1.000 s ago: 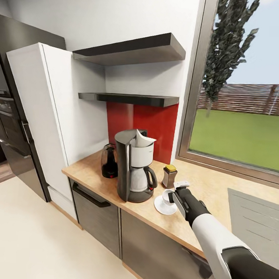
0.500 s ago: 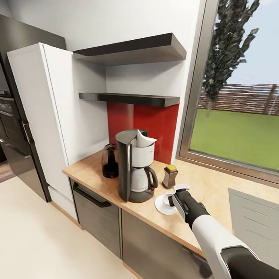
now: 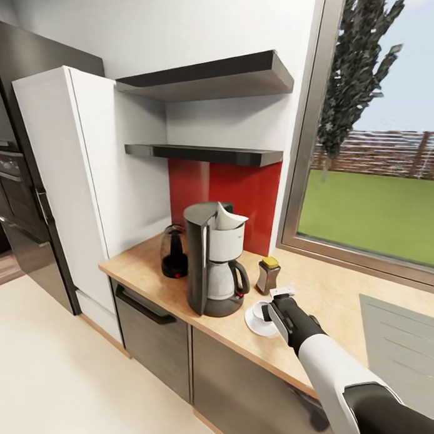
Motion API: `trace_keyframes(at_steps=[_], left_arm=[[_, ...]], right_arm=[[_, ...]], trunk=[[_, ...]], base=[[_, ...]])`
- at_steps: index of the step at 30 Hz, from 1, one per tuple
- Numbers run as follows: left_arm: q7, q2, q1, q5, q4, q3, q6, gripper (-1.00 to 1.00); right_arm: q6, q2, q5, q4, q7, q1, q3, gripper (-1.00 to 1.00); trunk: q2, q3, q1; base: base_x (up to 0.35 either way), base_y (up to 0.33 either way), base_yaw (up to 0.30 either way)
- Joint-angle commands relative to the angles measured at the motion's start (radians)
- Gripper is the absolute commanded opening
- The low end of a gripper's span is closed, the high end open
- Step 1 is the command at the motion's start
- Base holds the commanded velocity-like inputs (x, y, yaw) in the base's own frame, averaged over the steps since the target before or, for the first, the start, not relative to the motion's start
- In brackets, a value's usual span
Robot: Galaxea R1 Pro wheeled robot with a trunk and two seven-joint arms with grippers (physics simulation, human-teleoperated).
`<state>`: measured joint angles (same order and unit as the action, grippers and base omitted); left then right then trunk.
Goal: Set up a coffee station on the kitchen countertop: keep the coffee maker on the countertop, move the bottle of coffee from the kitchen shelf to the counter next to the coffee maker, place a paper coffee filter on top of the coffee maker, put the saucer next to the coffee maker with the coffee cup on the saucer, and place the electric kettle next to the coffee maker.
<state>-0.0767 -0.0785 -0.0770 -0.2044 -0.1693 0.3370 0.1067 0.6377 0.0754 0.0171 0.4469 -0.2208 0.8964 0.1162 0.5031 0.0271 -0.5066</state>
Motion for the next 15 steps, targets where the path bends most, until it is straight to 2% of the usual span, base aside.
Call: trace_keyframes(at_steps=[1,11,15], left_arm=[[0.001,0.001,0.000,-0.010,-0.004,0.007,0.007,1.00],[0.000,0.001,-0.001,-0.011,-0.003,0.007,0.007,1.00],[0.000,0.002,-0.001,-0.012,-0.003,0.007,0.007,1.00]], right_arm=[[0.007,0.000,0.001,0.001,-0.002,0.001,0.005,-1.00],[0.007,0.000,0.001,0.001,-0.002,0.000,0.005,-1.00],[0.007,0.000,0.002,0.001,-0.002,0.001,0.005,-1.00]], trunk=[[0.002,0.002,-0.001],[0.002,0.002,-0.001],[0.002,0.002,-0.001]], base=[[0.157,0.104,0.000],[0.029,0.017,0.000],[0.000,-0.146,0.000]])
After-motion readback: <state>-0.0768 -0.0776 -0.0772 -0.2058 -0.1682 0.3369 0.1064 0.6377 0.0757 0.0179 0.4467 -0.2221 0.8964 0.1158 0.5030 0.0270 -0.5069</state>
